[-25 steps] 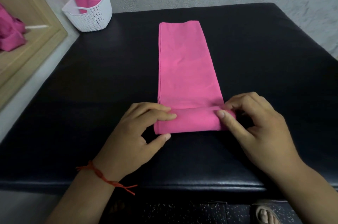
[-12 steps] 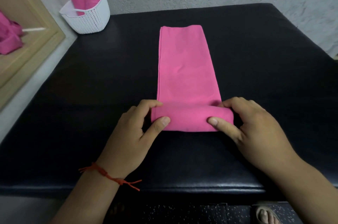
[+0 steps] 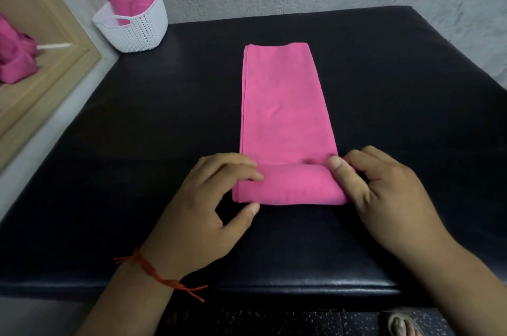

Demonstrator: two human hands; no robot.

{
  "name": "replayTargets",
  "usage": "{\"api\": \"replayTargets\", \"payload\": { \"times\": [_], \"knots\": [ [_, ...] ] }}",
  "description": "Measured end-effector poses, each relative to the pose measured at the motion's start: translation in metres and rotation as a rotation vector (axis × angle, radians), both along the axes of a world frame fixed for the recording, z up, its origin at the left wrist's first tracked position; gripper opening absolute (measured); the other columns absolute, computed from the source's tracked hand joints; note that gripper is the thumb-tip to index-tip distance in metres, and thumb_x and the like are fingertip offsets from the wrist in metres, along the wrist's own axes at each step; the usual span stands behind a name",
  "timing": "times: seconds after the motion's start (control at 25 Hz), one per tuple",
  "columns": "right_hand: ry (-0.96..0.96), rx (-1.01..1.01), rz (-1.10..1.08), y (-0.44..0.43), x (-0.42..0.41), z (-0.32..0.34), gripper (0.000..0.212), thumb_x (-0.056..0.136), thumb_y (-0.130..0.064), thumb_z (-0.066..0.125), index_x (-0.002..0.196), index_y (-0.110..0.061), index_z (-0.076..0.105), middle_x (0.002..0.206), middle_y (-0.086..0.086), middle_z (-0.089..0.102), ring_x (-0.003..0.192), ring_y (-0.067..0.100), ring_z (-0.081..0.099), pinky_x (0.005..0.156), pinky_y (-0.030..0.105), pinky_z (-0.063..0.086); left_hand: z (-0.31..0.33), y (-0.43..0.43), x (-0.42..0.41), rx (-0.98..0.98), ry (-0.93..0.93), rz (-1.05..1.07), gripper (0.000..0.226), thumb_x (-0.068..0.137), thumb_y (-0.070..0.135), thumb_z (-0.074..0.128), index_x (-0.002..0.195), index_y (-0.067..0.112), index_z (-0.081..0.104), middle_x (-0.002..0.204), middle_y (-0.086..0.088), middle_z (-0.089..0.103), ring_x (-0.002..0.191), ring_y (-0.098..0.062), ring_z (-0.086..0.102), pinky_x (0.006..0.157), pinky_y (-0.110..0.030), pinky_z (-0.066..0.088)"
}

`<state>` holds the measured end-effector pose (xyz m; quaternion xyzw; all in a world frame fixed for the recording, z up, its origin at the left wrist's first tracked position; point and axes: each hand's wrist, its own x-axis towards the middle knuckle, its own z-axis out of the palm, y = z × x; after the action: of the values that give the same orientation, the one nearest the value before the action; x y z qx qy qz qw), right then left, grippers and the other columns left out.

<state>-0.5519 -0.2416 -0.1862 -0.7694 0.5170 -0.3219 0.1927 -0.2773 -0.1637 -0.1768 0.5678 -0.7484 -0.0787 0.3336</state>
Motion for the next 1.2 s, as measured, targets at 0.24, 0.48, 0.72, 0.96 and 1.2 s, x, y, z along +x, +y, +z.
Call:
{"api": "replayTargets", "payload": {
  "times": [0.24, 0.48, 0.72, 0.96, 1.2],
  "knots": [
    [-0.075, -0.109, 0.042, 0.009, 0.003, 0.001, 0.015, 0.104, -0.038, 0.059, 0.107, -0.029, 0.071, 0.105, -0.017, 0.057, 0.098, 0.014, 0.059, 0.081, 0.032, 0.048, 0.001, -0.002, 0.003, 0.152, 0.182, 0.054, 0.043, 0.084, 0.021, 0.085, 0.121, 0.036, 0.069, 0.130, 0.019, 0.064, 0.131, -0.010, 0.058, 0.110, -0.025, 0.045],
    [-0.007, -0.058, 0.129, 0.008, -0.014, 0.003, 0.047, 0.086, -0.053, 0.078, 0.127, -0.030, 0.070, 0.120, -0.021, 0.063, 0.113, 0.011, 0.063, 0.095, 0.034, 0.053, 0.001, -0.005, 0.005, 0.311, 0.278, 0.157, 0.041, 0.089, 0.050, 0.074, 0.126, 0.048, 0.059, 0.120, 0.013, 0.068, 0.115, -0.004, 0.063, 0.098, -0.030, 0.051],
    [-0.025, -0.021, 0.124, 0.005, -0.013, 0.003, 0.043, 0.089, -0.060, 0.069, 0.124, -0.036, 0.067, 0.108, -0.022, 0.063, 0.098, 0.008, 0.064, 0.082, 0.030, 0.054, 0.007, -0.006, -0.003, 0.308, 0.320, 0.161, 0.028, 0.094, 0.053, 0.063, 0.119, 0.042, 0.062, 0.107, 0.015, 0.072, 0.105, -0.004, 0.067, 0.087, -0.024, 0.052],
    [-0.048, -0.039, 0.065, 0.010, -0.015, 0.002, 0.032, 0.100, -0.065, 0.061, 0.097, -0.033, 0.067, 0.089, -0.014, 0.063, 0.082, 0.011, 0.064, 0.068, 0.027, 0.048, 0.007, -0.004, -0.009, 0.285, 0.318, 0.143, 0.026, 0.101, 0.051, 0.056, 0.108, 0.026, 0.063, 0.090, 0.003, 0.064, 0.086, -0.020, 0.064, 0.077, -0.045, 0.054],
    [-0.079, 0.039, 0.003, 0.004, -0.009, 0.004, 0.032, 0.097, -0.070, 0.057, 0.091, -0.041, 0.067, 0.087, -0.014, 0.060, 0.083, 0.009, 0.061, 0.069, 0.027, 0.047, 0.008, -0.007, -0.014, -0.061, 0.067, 0.023, 0.020, 0.095, 0.006, 0.069, 0.104, 0.022, 0.073, 0.109, 0.012, 0.061, 0.111, -0.020, 0.058, 0.096, -0.027, 0.045]
  ]
}}
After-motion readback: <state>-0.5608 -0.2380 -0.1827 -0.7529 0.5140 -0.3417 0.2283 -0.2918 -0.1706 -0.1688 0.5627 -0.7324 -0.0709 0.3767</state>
